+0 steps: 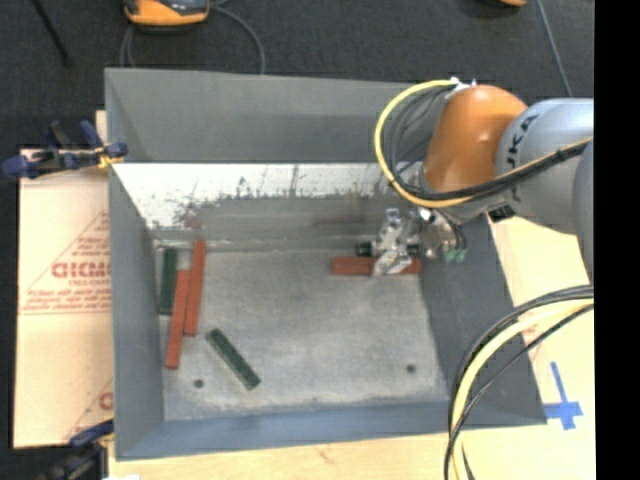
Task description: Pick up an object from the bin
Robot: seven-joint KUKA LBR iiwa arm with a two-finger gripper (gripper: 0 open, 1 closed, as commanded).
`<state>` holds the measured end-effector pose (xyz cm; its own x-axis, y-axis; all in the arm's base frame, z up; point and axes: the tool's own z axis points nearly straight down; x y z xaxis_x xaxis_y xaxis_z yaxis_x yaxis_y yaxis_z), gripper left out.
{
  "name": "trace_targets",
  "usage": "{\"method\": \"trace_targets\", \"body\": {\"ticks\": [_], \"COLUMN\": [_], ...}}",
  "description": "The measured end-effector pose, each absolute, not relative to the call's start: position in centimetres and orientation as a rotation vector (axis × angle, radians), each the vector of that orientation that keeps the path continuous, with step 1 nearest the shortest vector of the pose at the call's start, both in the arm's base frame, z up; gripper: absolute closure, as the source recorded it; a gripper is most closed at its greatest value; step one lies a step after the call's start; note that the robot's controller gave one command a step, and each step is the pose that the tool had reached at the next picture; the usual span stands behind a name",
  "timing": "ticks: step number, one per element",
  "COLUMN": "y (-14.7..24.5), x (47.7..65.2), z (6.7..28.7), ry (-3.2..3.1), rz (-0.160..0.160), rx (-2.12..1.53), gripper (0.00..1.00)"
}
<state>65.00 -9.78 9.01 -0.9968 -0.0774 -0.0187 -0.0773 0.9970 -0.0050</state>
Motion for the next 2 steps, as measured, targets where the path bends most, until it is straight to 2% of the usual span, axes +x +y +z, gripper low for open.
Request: {"method": "trace_targets", "body": {"ticks": [2], "y": [-9.78], "x": [65.00], "z": [9.01], "ry": [3.120], "rz": [-0.007], "rx": [-0.122], "gripper": [1.00]}}
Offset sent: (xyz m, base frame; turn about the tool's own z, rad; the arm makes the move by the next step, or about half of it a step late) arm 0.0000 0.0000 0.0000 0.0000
